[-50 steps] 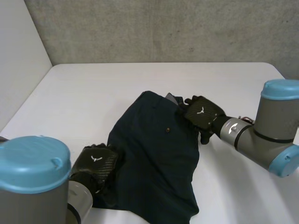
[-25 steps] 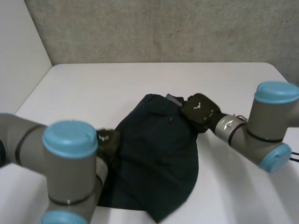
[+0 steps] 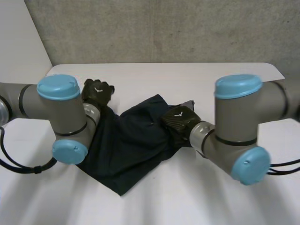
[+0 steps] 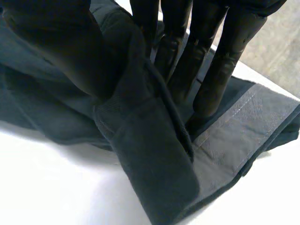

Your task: Fold the shorts.

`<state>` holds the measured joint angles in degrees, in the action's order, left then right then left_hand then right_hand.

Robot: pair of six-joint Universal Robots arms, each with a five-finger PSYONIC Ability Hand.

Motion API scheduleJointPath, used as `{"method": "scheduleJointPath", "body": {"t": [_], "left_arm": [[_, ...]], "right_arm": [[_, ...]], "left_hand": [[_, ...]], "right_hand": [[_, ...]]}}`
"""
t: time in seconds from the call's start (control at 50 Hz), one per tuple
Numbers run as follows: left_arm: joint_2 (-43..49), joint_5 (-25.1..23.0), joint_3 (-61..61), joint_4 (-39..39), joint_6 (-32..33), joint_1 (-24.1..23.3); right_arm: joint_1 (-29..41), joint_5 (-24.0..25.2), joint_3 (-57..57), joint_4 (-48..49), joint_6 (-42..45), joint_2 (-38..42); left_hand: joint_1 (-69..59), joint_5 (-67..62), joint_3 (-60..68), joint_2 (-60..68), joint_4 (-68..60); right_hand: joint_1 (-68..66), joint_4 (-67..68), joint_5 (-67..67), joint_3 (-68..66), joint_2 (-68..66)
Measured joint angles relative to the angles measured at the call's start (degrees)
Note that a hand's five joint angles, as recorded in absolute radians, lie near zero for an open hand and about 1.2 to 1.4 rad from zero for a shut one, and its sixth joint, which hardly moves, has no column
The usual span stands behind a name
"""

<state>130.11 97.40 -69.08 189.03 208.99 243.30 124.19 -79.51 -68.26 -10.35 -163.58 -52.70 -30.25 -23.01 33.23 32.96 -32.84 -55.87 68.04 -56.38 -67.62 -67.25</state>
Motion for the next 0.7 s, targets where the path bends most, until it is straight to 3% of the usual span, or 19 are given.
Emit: {"method": "scheduleJointPath", "body": {"t": [0.02,0.08,0.3,0.46,0.52,0.6,0.7], "left_arm": [[-1.3,-0.9,-1.6,-0.3,-0.1,-0.1],[-5.6,-1.9,-6.6,-0.9,-0.4,-0.2],[-28.9,-2.0,-27.5,-1.3,-3.7,2.3],[-44.2,-5.4,-41.0,-3.8,-13.3,3.0],[-45.7,-7.3,-43.4,-4.8,-15.2,3.0],[-47.2,-13.7,-48.7,-7.6,-19.5,3.0],[-44.4,-16.6,-50.5,-7.6,-20.5,3.1]], "right_arm": [[0.2,-0.9,1.2,0.3,-0.9,1.4],[0.4,-2.0,3.0,0.7,-2.7,3.4],[0.0,-2.5,3.9,0.8,-7.1,4.1],[-0.2,-2.6,3.0,0.8,-8.1,3.5],[-0.2,-2.6,2.9,0.8,-8.3,3.4],[-0.3,-2.6,2.1,0.9,-8.7,2.6],[-0.3,-2.6,1.3,1.2,-8.8,1.9]], "left_hand": [[6.9,8.6,-8.2,-8.3,8.5],[7.7,11.5,-11.2,-11.3,11.4],[7.7,12.3,-11.9,-11.9,12.0],[3.1,5.8,-6.3,-6.1,5.8],[2.5,5.1,-5.6,-5.4,5.0],[2.3,4.7,-5.2,-5.0,4.5],[2.7,5.2,-5.5,-5.3,4.9]], "right_hand": [[-0.3,0.0,0.0,0.0,0.0],[-0.3,0.0,0.0,0.0,0.0],[-0.3,0.0,0.0,0.0,0.0],[-0.3,0.0,0.0,0.0,0.0],[-0.3,0.0,0.0,0.0,0.0],[-0.3,0.0,0.0,0.0,0.0],[-0.3,0.0,0.0,0.0,0.0]]}}
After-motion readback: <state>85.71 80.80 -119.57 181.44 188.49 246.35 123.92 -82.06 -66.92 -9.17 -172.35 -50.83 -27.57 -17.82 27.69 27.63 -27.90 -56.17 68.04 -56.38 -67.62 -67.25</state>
